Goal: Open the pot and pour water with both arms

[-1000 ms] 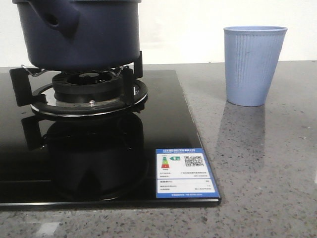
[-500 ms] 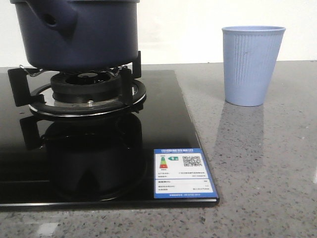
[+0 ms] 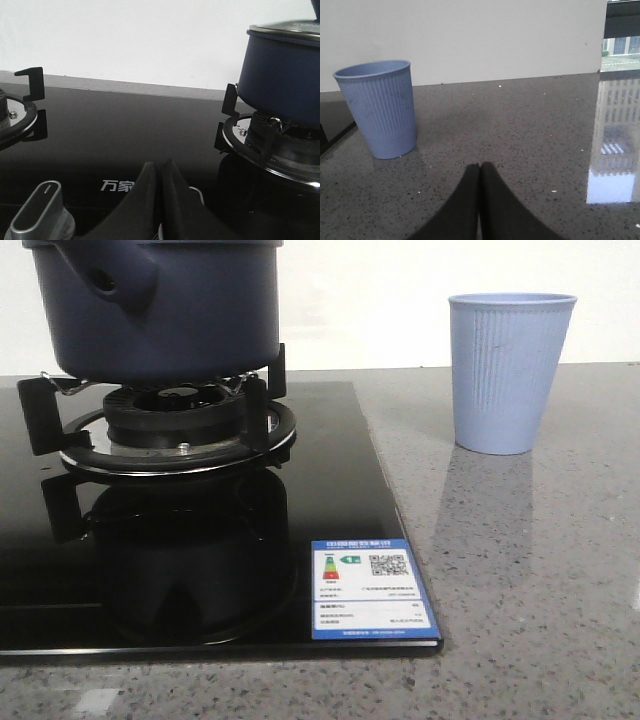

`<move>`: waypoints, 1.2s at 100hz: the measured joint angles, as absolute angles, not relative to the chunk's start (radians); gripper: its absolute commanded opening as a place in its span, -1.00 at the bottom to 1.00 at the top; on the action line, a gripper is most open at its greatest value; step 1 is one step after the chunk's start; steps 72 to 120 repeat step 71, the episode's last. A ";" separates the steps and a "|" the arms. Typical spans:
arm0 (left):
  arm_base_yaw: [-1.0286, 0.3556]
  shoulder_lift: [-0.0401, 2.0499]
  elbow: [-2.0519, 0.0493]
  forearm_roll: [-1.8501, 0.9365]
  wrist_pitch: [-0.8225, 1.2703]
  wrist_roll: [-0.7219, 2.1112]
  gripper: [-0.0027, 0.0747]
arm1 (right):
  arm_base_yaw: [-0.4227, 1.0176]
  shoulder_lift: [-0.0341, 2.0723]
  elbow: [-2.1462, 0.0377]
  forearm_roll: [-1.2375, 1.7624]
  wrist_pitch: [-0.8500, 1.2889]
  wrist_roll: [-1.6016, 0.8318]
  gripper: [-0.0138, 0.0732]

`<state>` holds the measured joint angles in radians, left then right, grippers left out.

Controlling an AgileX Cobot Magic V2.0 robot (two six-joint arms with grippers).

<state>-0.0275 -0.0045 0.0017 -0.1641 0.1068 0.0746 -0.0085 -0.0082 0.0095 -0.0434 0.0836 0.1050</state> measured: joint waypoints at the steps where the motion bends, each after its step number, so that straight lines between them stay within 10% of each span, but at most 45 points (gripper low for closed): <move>1: -0.028 -0.005 0.002 -0.164 0.107 0.075 -0.98 | -0.008 -0.008 0.009 -0.046 0.084 0.105 -0.84; 120: -0.028 -0.005 0.002 -0.164 0.107 0.075 -0.98 | -0.008 -0.008 0.009 -0.064 0.085 0.105 -0.84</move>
